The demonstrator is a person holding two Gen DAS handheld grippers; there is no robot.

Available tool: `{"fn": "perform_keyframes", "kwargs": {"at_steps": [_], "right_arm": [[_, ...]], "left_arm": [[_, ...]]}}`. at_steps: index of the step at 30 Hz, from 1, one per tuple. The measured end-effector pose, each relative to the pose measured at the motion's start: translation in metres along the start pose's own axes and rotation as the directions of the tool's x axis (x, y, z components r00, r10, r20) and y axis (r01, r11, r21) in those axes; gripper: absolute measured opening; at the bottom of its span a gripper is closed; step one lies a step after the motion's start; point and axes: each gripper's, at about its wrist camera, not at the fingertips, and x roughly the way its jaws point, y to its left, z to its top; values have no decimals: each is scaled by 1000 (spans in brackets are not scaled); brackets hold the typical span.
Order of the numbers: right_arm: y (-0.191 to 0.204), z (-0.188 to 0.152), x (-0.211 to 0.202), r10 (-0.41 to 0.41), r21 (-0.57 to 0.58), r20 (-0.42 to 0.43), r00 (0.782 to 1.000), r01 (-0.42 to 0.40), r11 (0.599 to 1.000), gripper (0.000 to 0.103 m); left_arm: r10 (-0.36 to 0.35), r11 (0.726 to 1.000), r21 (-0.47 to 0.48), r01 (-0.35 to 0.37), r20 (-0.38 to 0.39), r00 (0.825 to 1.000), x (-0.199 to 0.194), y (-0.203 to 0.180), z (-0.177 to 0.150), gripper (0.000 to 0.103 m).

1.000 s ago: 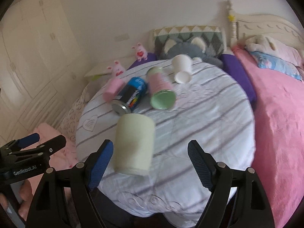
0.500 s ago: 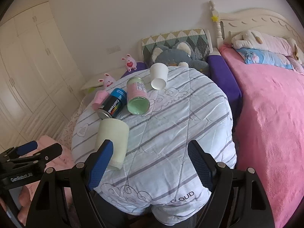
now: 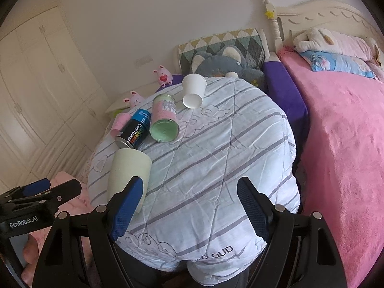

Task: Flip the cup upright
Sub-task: 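Grasp the green cup with the left gripper while the right gripper holds it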

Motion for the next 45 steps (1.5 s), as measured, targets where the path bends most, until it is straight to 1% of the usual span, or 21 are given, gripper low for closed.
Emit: {"fn": "perform_keyframes", "kwargs": {"at_steps": [6, 12, 15, 20, 23, 26, 27, 30, 31, 35, 38, 40, 42, 45], "right_arm": [[-12, 0, 11, 3, 24, -20, 1000, -2, 1000, 82], [-24, 1, 27, -16, 52, -52, 999, 18, 998, 82], [-29, 3, 36, -29, 58, -71, 997, 33, 998, 82], [-33, 7, 48, -40, 55, -102, 994, 45, 997, 82], [-33, 10, 55, -46, 47, -119, 992, 52, 998, 82], [-32, 13, 58, -47, 40, -126, 991, 52, 998, 82], [-31, 14, 60, -48, 38, -128, 991, 53, 998, 82], [-30, 14, 62, -49, 31, -134, 990, 53, 998, 82], [-31, 14, 62, -50, 30, -135, 990, 54, 998, 82], [-30, 13, 62, -54, 33, -137, 989, 59, 998, 82], [-28, 11, 58, -60, 33, -131, 990, 65, 997, 82], [-29, 10, 54, -67, 36, -126, 990, 72, 997, 82], [-29, 8, 51, -73, 42, -121, 990, 78, 996, 82], [-27, 4, 47, -84, 49, -118, 989, 90, 995, 82]], "left_arm": [[-31, 999, -45, 27, -82, 996, 29, -1, 6, 103], [-59, 997, -53, 52, -147, 987, 64, -11, 14, 103], [-87, 995, -69, 75, -183, 979, 85, -16, 20, 103], [-96, 992, -104, 73, -238, 967, 119, -15, 27, 103], [-114, 988, -130, 81, -274, 955, 133, -12, 28, 103], [-124, 985, -149, 83, -293, 948, 142, -11, 28, 103], [-128, 984, -154, 84, -297, 946, 143, -11, 27, 102], [-148, 980, -174, 97, -310, 939, 146, -9, 25, 81], [-164, 977, -181, 111, -315, 935, 147, -8, 25, 80], [-164, 980, -158, 121, -296, 941, 144, -7, 25, 79], [-166, 983, -118, 141, -245, 955, 135, -7, 25, 79], [-170, 984, -87, 156, -185, 968, 124, -4, 26, 79], [-179, 983, -60, 172, -127, 976, 115, -1, 26, 79], [-216, 976, -33, 216, 15, 976, 97, 7, 25, 79]]}}
